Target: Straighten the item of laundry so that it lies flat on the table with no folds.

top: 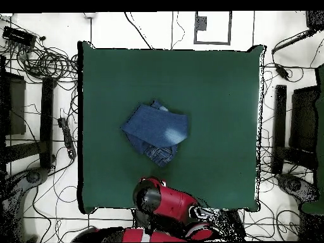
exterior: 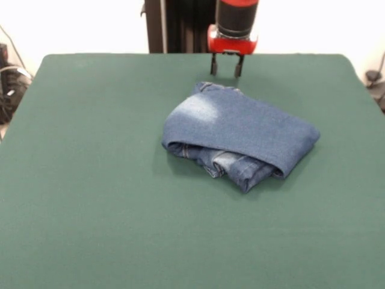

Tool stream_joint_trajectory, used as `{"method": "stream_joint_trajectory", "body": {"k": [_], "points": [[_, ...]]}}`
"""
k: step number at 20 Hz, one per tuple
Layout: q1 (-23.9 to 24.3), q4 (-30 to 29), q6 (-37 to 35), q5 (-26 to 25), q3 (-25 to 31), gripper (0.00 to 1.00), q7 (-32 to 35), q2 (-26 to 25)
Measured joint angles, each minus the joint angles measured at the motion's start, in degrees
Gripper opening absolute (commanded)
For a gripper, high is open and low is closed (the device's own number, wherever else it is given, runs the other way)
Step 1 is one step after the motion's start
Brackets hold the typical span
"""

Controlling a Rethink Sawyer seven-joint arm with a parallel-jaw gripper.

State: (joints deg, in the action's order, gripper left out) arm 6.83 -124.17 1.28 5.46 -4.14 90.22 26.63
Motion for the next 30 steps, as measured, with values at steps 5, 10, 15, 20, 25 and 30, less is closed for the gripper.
{"method": "stream_joint_trajectory", "body": {"k": [5, 10, 15, 20, 25, 30], "points": [[-0.1, 1.7, -0.6, 0.4, 0.0, 1.0, 0.0, -0.6], [-0.1, 2.7, -1.3, 0.5, 0.0, 1.0, 0.0, -1.0], [-0.1, 2.8, -1.3, 0.5, 0.0, 1.0, 0.0, -1.0], [-0.2, 2.8, -1.0, 0.5, 0.0, 1.0, 0.0, -1.2], [-1.2, 2.8, 0.2, 0.1, -0.7, 1.0, 0.0, -1.3], [-2.7, 2.9, 1.3, 0.0, -1.6, 1.0, 0.0, -1.5]]}}
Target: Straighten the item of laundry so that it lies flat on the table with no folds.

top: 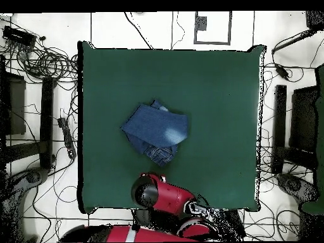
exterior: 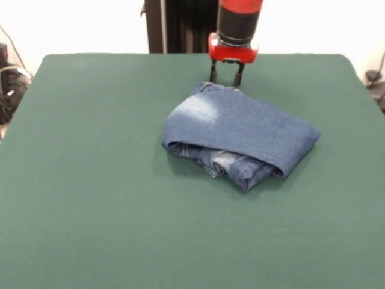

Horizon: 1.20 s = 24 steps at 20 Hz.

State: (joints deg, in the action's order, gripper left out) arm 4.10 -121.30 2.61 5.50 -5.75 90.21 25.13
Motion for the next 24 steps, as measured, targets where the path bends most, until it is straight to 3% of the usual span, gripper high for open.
{"method": "stream_joint_trajectory", "body": {"k": [12, 24], "points": [[-2.0, 0.3, 0.3, 0.0, -1.3, 1.0, 0.0, -0.1], [-1.9, 1.9, -5.2, 1.9, -1.4, 1.0, 0.0, 0.0]]}}
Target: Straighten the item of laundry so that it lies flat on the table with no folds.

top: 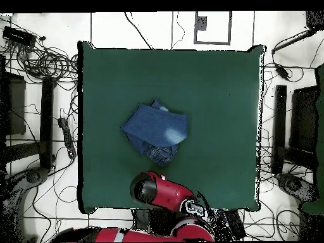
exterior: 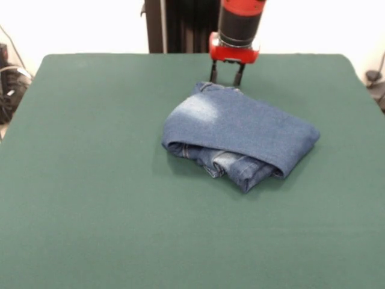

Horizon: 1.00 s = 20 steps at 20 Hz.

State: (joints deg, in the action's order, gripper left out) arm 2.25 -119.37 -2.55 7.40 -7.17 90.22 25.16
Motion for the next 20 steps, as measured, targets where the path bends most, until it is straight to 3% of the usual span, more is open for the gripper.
{"method": "stream_joint_trajectory", "body": {"k": [9, 20], "points": [[0.0, 1.5, -0.8, 0.8, 0.0, 1.0, 0.0, 1.9], [-0.7, 2.4, -1.8, 1.3, -0.6, 1.0, 0.0, 8.1]]}}
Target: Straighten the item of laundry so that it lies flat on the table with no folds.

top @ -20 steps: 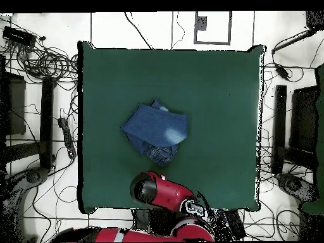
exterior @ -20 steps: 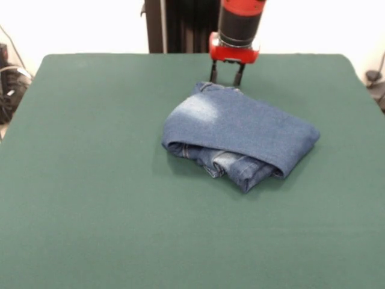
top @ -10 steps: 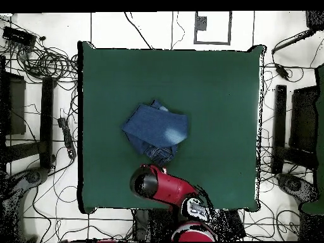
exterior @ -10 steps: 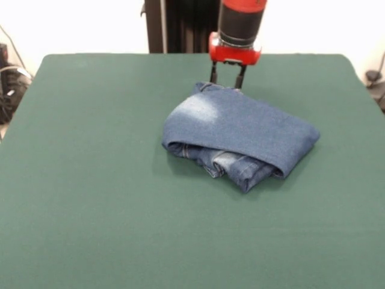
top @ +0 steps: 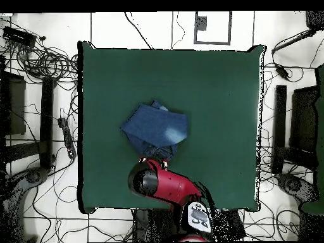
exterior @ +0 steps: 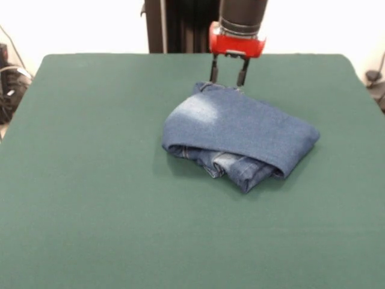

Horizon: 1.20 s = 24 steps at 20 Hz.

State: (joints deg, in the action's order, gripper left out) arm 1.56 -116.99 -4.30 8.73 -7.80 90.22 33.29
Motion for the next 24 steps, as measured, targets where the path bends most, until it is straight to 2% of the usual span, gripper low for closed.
{"method": "stream_joint_trajectory", "body": {"k": [11, 24], "points": [[-1.1, 4.1, 0.0, -0.1, -2.4, 1.0, 0.0, -0.2], [-0.5, 10.8, 0.0, 0.0, -2.9, 1.0, 0.0, -7.4]]}}
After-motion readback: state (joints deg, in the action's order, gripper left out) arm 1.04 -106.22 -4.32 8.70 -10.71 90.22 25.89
